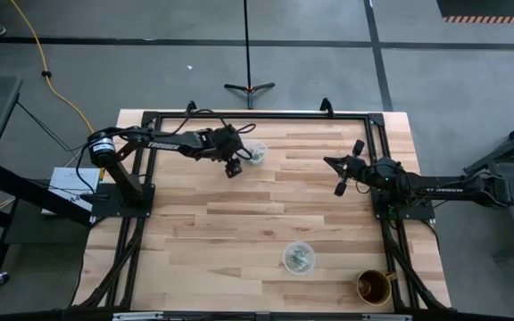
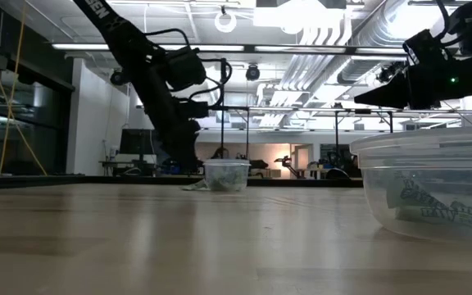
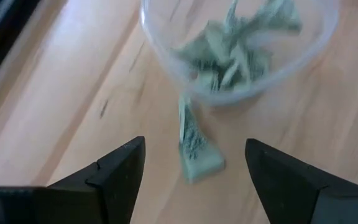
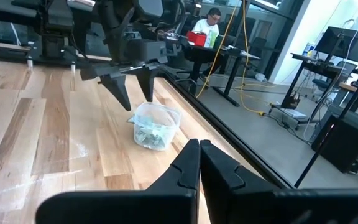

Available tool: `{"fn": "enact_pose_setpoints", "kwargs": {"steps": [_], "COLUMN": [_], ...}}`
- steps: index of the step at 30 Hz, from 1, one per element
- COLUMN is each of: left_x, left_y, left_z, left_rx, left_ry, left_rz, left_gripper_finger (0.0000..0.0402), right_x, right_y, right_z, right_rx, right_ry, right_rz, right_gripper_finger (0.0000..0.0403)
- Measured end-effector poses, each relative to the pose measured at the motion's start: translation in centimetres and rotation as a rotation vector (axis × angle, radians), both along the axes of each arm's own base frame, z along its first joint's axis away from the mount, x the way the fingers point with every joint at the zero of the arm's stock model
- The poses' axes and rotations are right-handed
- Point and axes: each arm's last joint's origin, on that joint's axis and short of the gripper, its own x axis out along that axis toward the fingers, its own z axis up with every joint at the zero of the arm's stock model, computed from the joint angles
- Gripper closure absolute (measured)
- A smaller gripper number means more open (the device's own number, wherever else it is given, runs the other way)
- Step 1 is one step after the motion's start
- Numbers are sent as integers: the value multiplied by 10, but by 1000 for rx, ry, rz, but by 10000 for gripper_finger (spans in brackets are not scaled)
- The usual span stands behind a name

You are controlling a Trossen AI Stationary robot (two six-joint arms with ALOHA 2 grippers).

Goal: Pick and place Stevia / Truvia into bins
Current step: Put the stevia packet into the bottom transparent container

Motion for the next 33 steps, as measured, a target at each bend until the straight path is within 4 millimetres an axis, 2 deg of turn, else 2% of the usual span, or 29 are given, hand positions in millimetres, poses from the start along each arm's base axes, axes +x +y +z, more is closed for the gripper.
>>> {"fn": "enact_pose_setpoints", "kwargs": {"steps": [2,9,13,19,21,25,33], "left_x": [3,7,6,2,2,2,1], "left_y": [1,9,17,26,26,26,26], "left_z": [-4,-25,-36,-37,-38,-38,-39], "left_rx": [17,2,-28,-77,-74,-86,-87], "left_ry": [-41,-26,-9,-33,-27,-27,-18], "left_rz": [-2,-28,-20,-45,-57,-76,-100], "left_gripper_finger": [89,89,89,89,93,118,197], "right_x": [0,0,1,1,0,-4,-11], "right_y": [0,1,3,9,10,10,12], "right_z": [0,-1,-2,0,2,0,5], "right_rx": [0,4,19,60,58,62,78], "right_ry": [-1,10,17,-19,-33,-36,-86], "right_rz": [0,24,112,319,334,318,339], "right_gripper_finger": [399,401,399,401,402,402,402]}}
